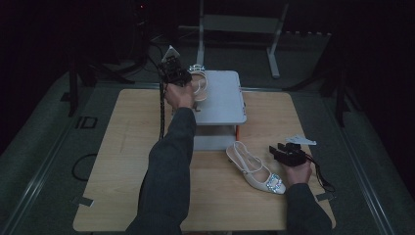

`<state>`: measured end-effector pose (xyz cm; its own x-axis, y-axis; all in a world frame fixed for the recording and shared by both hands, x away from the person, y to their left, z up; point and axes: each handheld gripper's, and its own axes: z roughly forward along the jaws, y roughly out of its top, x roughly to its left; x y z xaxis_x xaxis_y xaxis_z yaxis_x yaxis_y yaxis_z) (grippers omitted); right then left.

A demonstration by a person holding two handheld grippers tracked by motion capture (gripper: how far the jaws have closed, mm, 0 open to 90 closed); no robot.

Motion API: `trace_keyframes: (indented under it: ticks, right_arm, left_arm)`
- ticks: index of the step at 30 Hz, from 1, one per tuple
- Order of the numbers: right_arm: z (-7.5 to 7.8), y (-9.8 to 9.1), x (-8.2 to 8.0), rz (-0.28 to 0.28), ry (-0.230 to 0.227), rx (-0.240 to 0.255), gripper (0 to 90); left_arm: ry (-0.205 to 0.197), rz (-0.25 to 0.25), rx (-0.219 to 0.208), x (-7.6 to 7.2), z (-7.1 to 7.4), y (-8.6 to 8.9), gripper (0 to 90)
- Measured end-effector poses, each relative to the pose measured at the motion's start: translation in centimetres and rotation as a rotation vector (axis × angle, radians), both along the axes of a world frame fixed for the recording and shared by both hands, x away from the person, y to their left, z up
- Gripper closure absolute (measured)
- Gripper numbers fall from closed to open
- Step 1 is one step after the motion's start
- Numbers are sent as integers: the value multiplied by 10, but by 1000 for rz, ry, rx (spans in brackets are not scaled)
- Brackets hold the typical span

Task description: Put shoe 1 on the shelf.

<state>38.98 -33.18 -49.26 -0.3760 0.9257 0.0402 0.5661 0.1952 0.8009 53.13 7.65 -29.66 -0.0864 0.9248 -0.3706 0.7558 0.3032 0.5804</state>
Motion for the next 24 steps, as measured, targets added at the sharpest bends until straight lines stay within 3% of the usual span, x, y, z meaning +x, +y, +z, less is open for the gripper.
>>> trace_keyframes:
  ticks: [4, 15, 20, 24]
  right_arm:
    - [0, 0, 0, 0, -1, 0, 549]
    - [0, 1, 0, 2, 2, -1, 549]
    - [0, 1, 0, 3, 2, -1, 548]
    - [0, 1, 0, 4, 2, -4, 547]
  left_arm:
    - [-8, -22, 20, 1, 0, 0, 802]
    - [-18, -47, 17, 1, -1, 2, 797]
    - [-73, -88, -19, -3, 2, 4, 643]
    - [-106, -149, -34, -6, 7, 8, 585]
